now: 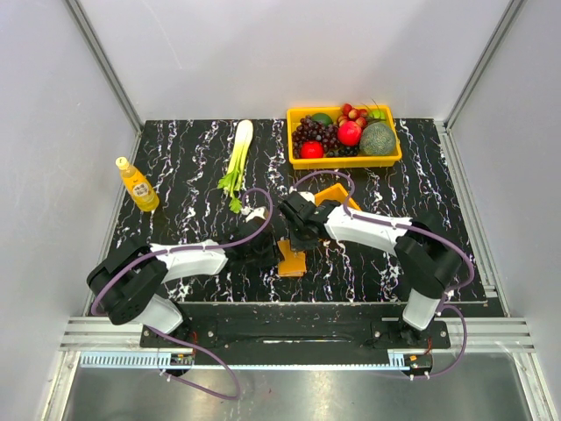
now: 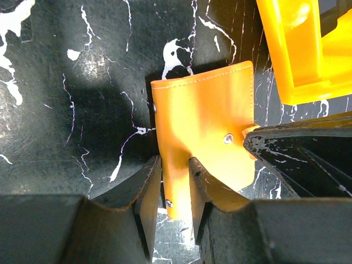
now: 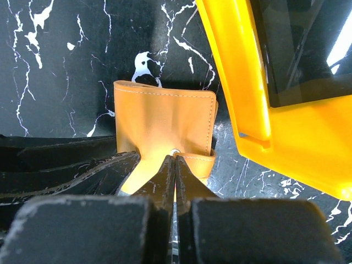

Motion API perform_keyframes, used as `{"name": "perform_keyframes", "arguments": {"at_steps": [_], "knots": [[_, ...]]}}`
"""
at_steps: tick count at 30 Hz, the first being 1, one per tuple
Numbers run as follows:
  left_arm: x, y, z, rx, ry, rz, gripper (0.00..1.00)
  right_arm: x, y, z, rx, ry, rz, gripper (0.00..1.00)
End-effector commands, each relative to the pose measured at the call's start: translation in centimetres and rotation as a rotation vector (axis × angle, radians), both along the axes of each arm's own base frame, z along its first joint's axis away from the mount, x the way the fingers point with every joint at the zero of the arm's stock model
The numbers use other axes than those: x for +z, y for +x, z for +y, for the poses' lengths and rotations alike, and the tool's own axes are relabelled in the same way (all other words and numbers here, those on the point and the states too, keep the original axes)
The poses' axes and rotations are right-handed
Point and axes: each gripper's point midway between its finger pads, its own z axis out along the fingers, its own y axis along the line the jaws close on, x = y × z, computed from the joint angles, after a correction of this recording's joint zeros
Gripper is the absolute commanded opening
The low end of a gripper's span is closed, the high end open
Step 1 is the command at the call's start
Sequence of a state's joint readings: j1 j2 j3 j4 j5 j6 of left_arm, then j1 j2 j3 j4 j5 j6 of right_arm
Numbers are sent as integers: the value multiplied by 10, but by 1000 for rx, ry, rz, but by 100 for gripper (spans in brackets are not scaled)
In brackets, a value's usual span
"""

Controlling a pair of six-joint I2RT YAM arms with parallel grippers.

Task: Put the credit cards into the card holder
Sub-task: Close the card holder at the center of the board.

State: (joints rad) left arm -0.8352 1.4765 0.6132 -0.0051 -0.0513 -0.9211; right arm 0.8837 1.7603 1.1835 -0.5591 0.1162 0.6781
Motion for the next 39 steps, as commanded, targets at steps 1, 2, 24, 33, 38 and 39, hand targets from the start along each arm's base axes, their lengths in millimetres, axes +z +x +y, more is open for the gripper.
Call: {"name": "perform_keyframes", "arguments": {"at_steps": [1, 2, 24, 33, 38, 39], "knots": [[4, 4, -8, -16, -8, -13, 30, -2, -1, 8, 15, -3, 5, 0], [4, 4, -7, -13, -7, -13, 30, -4, -1, 8, 16, -3, 12, 0], [5, 5, -10, -22, -14, -14, 30, -18, -4, 21, 41, 19, 54, 0], [5, 5, -11, -28, -9, -14, 30, -3, -2, 24, 38, 52, 20, 0], [4, 6, -9, -18, -3, -19, 30, 9, 5, 13, -2, 41, -45, 0], [4, 6, -8, -16, -2, -18, 30, 12, 6, 12, -9, 42, -52, 0]]}}
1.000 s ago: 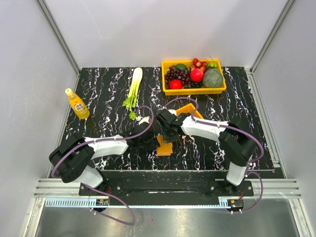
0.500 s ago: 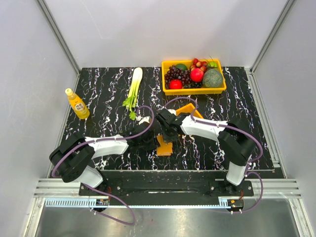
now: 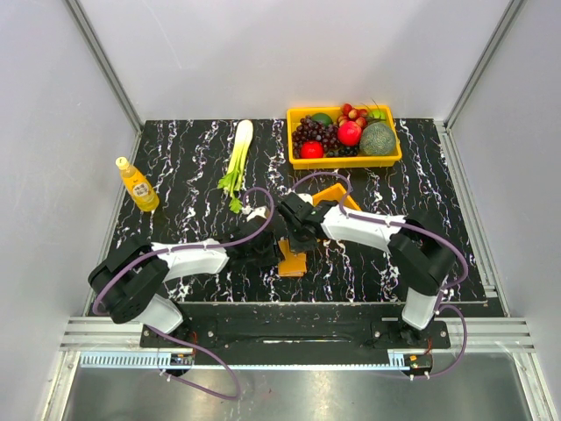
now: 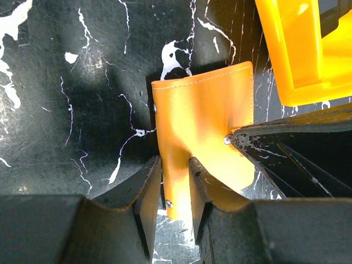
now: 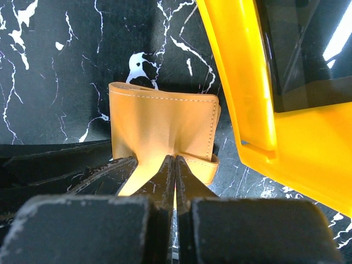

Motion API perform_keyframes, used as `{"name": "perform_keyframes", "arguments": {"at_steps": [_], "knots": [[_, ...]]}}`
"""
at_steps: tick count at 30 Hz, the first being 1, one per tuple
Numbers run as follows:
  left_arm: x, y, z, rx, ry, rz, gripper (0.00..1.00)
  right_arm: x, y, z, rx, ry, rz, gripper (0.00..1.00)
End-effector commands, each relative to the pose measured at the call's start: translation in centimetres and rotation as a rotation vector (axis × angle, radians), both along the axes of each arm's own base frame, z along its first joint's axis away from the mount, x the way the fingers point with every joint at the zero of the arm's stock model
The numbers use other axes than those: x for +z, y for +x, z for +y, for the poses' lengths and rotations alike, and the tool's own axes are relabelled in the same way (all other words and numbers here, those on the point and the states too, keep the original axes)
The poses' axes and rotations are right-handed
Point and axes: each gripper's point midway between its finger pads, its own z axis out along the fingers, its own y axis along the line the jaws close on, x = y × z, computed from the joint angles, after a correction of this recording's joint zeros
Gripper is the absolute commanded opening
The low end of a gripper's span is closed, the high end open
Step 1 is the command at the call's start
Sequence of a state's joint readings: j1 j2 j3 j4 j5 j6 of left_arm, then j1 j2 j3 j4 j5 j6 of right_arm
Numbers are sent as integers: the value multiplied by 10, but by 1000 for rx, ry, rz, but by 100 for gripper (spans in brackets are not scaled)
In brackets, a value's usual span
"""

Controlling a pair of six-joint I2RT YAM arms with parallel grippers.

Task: Put the credit cards into the card holder
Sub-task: Close the card holder at the center of the board.

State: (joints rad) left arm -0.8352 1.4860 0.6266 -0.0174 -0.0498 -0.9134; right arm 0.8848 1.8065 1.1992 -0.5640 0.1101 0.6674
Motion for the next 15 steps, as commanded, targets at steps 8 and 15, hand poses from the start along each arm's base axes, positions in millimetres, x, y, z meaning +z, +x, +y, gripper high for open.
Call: {"name": "perform_keyframes", "arguments": {"at_steps": [8, 15], "knots": [[2, 4, -4, -5, 5, -11, 30, 19, 2, 13, -13, 67, -49, 0], [2, 3, -5, -7, 2, -10, 30, 1, -1, 11, -8, 25, -7, 0]]}}
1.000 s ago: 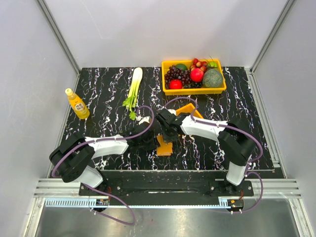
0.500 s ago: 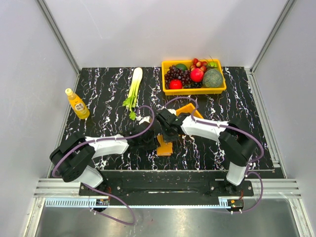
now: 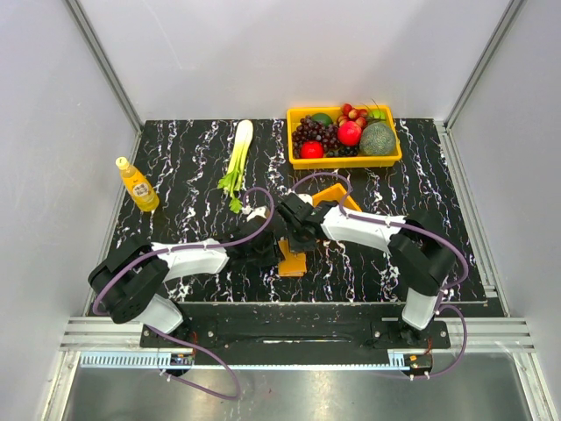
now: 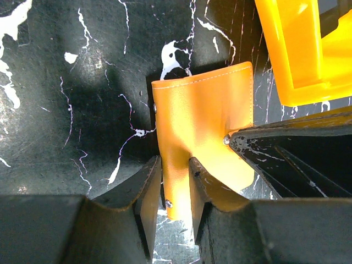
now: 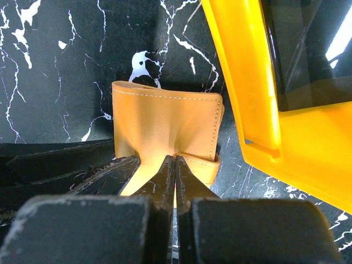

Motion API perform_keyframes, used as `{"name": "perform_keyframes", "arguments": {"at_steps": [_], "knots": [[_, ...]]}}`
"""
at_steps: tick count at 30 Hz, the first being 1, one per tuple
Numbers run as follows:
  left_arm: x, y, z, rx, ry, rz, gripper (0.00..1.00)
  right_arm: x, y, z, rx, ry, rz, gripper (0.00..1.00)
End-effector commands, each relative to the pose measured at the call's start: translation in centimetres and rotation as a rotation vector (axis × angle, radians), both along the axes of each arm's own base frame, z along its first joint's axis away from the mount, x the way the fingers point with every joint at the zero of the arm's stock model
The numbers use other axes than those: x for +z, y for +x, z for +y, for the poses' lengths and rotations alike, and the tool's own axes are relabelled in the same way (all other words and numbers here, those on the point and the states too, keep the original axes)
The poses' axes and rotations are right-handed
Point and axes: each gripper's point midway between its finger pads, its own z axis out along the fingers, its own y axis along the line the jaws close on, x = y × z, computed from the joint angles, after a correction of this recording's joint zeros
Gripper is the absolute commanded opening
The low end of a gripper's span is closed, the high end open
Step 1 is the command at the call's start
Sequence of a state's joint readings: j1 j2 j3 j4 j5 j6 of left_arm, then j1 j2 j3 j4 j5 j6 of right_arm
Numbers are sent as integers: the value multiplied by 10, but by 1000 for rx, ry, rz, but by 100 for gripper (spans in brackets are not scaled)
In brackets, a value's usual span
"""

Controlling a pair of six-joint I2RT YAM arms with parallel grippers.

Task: Put the credit cards into the card holder
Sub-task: Close the card holder at the center of the board.

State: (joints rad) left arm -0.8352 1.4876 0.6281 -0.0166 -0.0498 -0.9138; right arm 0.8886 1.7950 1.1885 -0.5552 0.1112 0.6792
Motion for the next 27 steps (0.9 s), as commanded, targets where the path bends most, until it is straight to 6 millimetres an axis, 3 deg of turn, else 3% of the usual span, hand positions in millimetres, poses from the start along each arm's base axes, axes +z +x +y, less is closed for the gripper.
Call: {"name": "perform_keyframes", "arguments": {"at_steps": [1, 13, 27], "knots": [[3, 4, -5, -8, 0, -11, 30, -2, 2, 9, -3, 4, -6, 0], [4, 4, -8, -15, -8, -14, 30, -22, -16, 9, 73, -40, 55, 0], [3, 3, -5, -7, -5, -10, 30, -77, -43, -42, 5, -260, 127, 0]]}}
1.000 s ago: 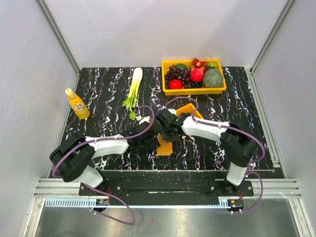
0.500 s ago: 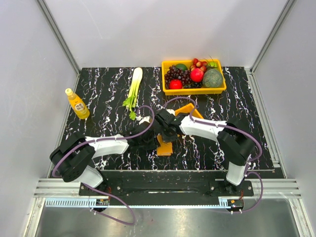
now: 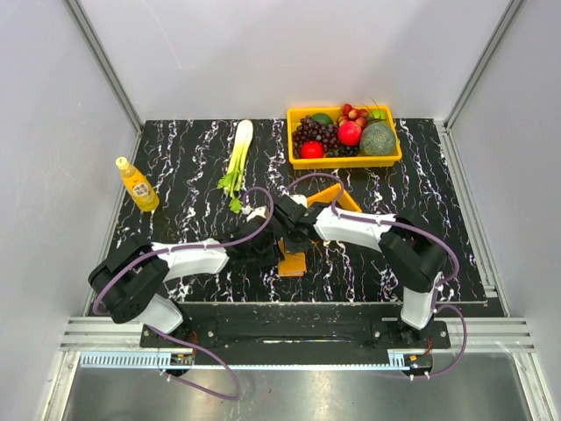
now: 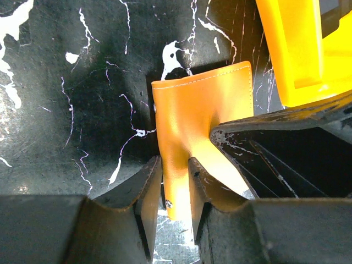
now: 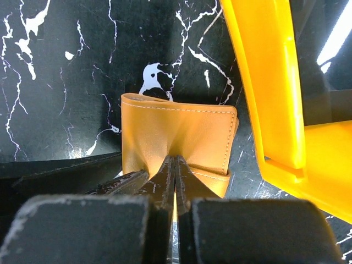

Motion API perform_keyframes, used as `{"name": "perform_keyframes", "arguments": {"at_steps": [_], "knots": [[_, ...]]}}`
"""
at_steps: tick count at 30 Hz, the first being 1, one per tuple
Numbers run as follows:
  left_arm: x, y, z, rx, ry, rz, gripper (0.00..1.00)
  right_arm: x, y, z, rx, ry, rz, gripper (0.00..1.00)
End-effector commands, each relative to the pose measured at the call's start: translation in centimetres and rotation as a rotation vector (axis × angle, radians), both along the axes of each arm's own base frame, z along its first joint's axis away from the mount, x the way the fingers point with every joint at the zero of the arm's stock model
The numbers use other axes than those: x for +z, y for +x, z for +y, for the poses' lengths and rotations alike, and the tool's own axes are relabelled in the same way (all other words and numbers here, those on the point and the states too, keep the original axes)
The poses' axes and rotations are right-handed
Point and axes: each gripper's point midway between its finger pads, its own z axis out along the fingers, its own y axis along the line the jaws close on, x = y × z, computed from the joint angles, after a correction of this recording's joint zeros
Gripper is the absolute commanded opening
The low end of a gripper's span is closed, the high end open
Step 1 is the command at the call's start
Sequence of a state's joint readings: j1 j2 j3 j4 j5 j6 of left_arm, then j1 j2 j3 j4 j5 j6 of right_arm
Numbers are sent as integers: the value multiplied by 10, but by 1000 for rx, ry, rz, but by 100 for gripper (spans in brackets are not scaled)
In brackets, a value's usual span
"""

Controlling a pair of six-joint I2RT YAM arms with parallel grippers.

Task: Put the credit cards into the card holder
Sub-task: Close the card holder at the center of the board.

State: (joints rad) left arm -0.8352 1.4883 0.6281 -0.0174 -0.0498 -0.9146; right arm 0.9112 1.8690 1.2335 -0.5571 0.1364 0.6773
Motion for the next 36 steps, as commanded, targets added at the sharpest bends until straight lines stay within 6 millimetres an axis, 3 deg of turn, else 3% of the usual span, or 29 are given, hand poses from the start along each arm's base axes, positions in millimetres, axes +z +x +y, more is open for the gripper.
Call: {"name": "perform_keyframes", "arguments": {"at_steps": [1, 7, 11, 15, 23, 36], "knots": [[4, 3, -6, -7, -7, -10, 30, -64, -47, -53, -20, -218, 126, 0], [4, 4, -6, -3, -8, -12, 30, -78, -54, -67, -80, -207, 95, 0], [4, 4, -5, -1, -5, -12, 30, -86, -48, -74, -102, -243, 20, 0], [5, 4, -5, 5, -9, -12, 30, -105, -52, -87, -160, -260, -19, 0], [1, 1, -5, 19, -18, 8, 29, -112, -50, -104, -209, -242, -93, 0], [-5, 2, -5, 39, -30, 10, 28, -122, -72, -124, -257, -225, -50, 0]]}}
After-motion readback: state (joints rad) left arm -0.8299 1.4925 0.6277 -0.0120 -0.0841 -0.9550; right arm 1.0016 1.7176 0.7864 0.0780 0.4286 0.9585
